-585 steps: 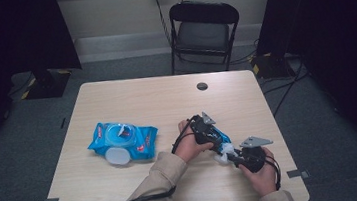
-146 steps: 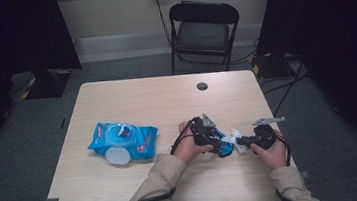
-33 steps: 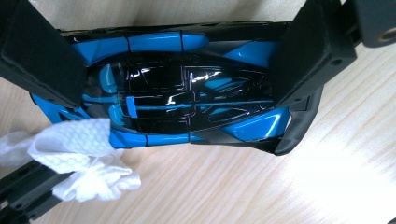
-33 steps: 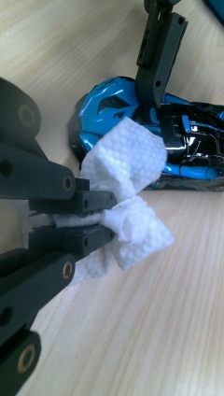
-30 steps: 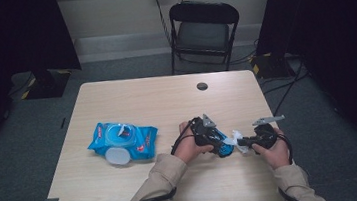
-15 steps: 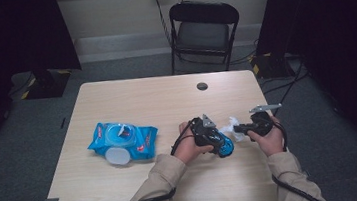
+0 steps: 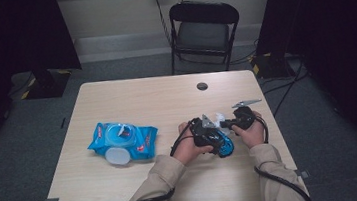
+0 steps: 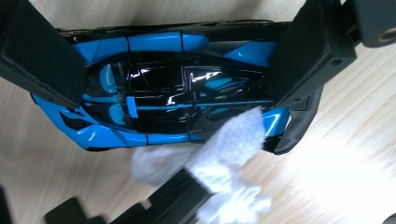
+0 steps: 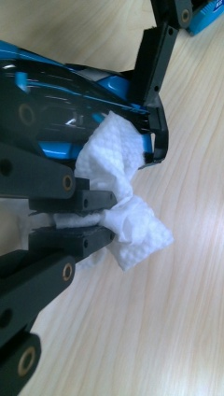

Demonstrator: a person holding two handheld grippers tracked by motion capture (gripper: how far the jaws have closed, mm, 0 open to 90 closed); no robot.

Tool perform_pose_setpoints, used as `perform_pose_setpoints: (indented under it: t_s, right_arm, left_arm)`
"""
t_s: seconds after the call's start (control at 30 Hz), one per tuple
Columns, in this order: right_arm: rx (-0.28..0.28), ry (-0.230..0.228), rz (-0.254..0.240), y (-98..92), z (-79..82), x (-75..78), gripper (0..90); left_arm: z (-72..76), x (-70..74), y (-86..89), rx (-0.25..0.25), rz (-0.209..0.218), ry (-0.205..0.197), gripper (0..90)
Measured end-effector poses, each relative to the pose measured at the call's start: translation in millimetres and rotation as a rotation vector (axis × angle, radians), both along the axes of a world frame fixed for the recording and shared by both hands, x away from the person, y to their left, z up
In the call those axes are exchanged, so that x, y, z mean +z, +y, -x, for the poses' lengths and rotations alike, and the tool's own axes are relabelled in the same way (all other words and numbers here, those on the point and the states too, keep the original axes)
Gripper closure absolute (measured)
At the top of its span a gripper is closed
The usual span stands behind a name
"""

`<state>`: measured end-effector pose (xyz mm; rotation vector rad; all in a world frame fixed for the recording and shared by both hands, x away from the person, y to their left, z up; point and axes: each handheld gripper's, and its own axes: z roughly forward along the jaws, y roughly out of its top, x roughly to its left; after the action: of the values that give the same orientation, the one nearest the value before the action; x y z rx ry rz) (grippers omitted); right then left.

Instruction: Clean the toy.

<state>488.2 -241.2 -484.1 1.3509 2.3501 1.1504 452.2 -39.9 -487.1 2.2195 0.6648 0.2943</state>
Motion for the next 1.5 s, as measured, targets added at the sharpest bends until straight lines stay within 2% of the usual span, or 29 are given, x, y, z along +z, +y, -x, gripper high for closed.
perform_pose_setpoints:
  t_s: [0.23,0.4,0.77,1.2,1.5]
  right_arm:
    - [0.018,0.012,0.010,18.2,-10.4,-9.8,83.5]
    - [0.002,0.019,-0.005,19.4,-12.7,-12.2,83.5]
    - [0.002,0.019,0.011,22.1,-12.6,-11.8,83.6]
    - [0.028,0.017,0.011,18.4,-7.3,-11.9,84.1]
    - [0.034,0.042,0.005,7.5,3.8,-10.9,84.0]
  left_arm:
    - [0.2,-0.4,0.6,-0.001,0.005,-0.001,3.8]
    - [0.1,-0.4,0.6,-0.002,0.005,-0.001,3.9]
    - [-0.1,0.0,0.7,-0.004,-0.001,0.000,3.9]
    - [-0.3,0.0,1.0,-0.005,0.001,0.001,3.9]
    - [-0.2,-0.3,0.8,-0.003,0.005,0.001,3.9]
